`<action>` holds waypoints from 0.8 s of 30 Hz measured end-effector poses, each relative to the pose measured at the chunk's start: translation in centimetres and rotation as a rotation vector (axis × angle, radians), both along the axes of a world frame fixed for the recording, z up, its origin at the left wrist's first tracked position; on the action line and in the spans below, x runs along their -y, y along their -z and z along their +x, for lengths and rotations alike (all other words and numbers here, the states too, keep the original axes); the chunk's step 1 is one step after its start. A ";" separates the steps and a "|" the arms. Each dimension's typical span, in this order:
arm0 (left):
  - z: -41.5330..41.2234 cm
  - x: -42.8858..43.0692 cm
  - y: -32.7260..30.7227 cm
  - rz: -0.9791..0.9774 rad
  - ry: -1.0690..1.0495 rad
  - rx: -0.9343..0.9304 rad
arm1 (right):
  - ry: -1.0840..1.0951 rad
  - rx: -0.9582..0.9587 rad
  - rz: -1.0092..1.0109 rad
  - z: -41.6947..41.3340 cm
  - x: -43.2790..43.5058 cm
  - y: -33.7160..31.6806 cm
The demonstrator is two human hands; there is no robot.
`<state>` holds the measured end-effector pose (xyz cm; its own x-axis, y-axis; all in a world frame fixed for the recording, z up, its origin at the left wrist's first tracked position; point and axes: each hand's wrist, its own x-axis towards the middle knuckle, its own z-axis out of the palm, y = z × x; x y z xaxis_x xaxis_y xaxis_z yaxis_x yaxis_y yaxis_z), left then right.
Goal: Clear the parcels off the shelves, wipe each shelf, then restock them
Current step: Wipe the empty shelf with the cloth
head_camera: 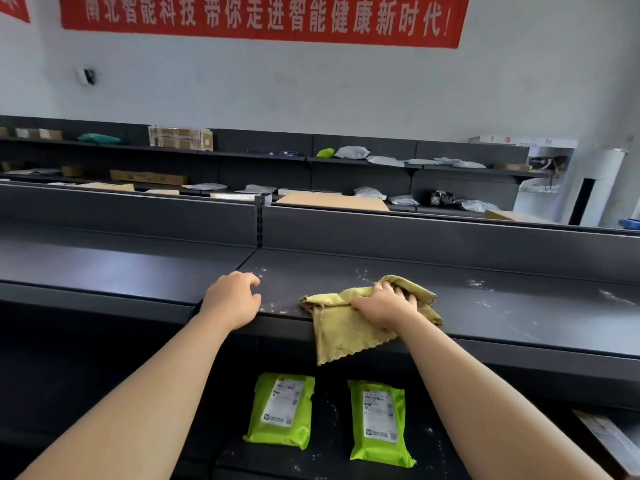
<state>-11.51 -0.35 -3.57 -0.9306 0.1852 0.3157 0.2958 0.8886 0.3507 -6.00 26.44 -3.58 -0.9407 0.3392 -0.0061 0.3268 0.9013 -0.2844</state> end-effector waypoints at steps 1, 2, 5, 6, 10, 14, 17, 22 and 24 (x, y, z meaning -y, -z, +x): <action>-0.1 0.6 0.2 -0.024 -0.018 0.018 | -0.018 0.004 -0.015 -0.3 -0.1 -0.2; -0.1 1.0 0.4 -0.038 -0.028 0.042 | -0.037 0.011 -0.021 -0.7 -0.1 -0.3; -0.3 1.9 1.1 -0.074 -0.060 0.076 | -0.097 0.041 -0.019 -2.1 0.3 -0.5; -0.3 2.2 1.3 -0.084 -0.069 0.074 | -0.117 0.054 -0.020 -2.6 0.4 -0.5; -0.4 3.0 1.4 -0.081 -0.053 0.047 | -0.192 0.048 0.008 -4.2 0.9 -0.6; -0.3 3.4 1.4 -0.080 -0.026 0.043 | -0.287 0.025 0.034 -5.5 1.8 -0.4; -0.5 3.6 1.4 -0.077 -0.012 0.018 | -0.350 0.022 0.056 -6.2 2.8 -0.3; -0.8 4.3 1.3 -0.074 0.045 0.018 | -0.442 0.002 0.042 -6.7 4.3 -0.3; -1.0 4.6 1.1 -0.069 0.070 0.034 | -0.472 -0.026 0.035 -6.4 5.0 -0.5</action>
